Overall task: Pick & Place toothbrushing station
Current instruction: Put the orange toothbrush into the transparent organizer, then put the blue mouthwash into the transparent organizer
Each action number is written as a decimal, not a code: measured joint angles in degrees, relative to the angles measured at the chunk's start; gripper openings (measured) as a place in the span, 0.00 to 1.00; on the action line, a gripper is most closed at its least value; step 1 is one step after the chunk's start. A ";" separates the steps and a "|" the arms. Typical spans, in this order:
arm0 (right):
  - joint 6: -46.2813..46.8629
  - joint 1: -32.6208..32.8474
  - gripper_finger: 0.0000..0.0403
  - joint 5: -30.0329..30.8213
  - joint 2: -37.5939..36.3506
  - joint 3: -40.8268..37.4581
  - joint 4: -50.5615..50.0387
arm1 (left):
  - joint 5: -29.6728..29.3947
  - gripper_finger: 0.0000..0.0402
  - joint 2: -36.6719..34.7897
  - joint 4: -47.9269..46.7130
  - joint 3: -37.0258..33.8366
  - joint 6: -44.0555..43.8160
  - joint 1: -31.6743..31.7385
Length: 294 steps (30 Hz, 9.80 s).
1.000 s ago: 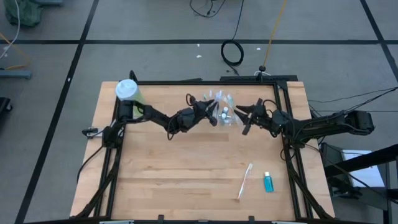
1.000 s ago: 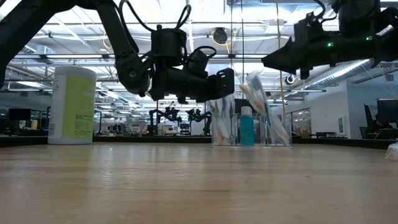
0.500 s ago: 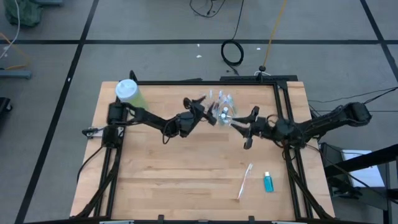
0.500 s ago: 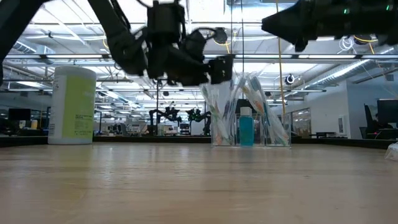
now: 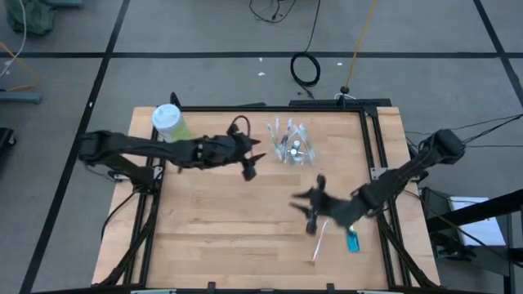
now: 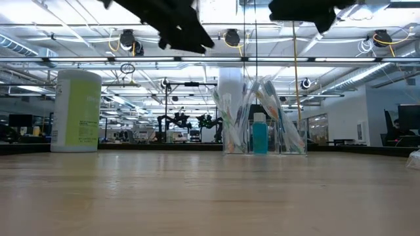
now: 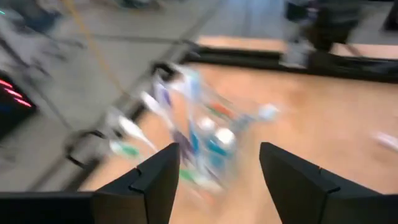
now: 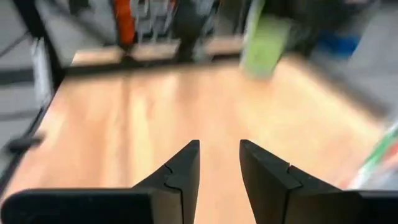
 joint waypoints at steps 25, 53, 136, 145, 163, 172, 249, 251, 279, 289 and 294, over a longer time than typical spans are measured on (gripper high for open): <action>90.65 13.50 0.23 -28.43 17.85 11.83 -52.82 | 4.19 0.49 -3.22 -7.93 -0.02 -3.54 0.11; 87.47 5.79 0.23 -22.16 23.69 11.79 -52.61 | 4.19 0.51 -2.00 -4.99 -0.02 -2.56 0.11; -16.68 -44.98 0.00 -17.89 -2.68 -39.54 61.73 | 6.99 0.48 -2.03 -2.87 -0.02 -2.58 0.11; -18.38 -41.21 0.00 -20.99 -2.60 -44.16 61.60 | 6.97 0.48 -2.03 -2.89 -0.02 -2.67 0.11; -24.43 -30.77 0.23 -11.68 -5.55 -44.41 62.96 | 6.97 0.48 -2.03 -2.92 -0.02 -2.82 0.11; -22.82 -18.97 0.32 -1.18 -6.62 -43.08 61.04 | 6.97 0.48 -2.03 -2.96 -0.02 -2.79 0.11; 86.20 14.02 0.22 -39.01 5.70 -5.26 -45.15 | 7.16 0.48 -2.05 -3.01 -0.02 -2.14 0.09; 83.79 12.89 0.23 -33.78 4.43 -5.26 -42.61 | 7.16 0.48 -2.05 -2.29 -0.02 -2.17 0.09; 0.64 -31.44 0.24 -3.67 8.22 -5.28 5.17 | 7.14 0.48 -2.05 -2.06 -0.01 -3.29 0.09; -9.81 -31.99 0.24 4.77 7.34 -5.26 8.41 | 7.12 0.48 -2.05 -2.04 -0.02 -4.64 0.09; -11.30 -33.66 0.24 9.77 7.32 -5.26 9.94 | 7.12 0.48 -2.05 -2.02 -0.02 -4.68 0.09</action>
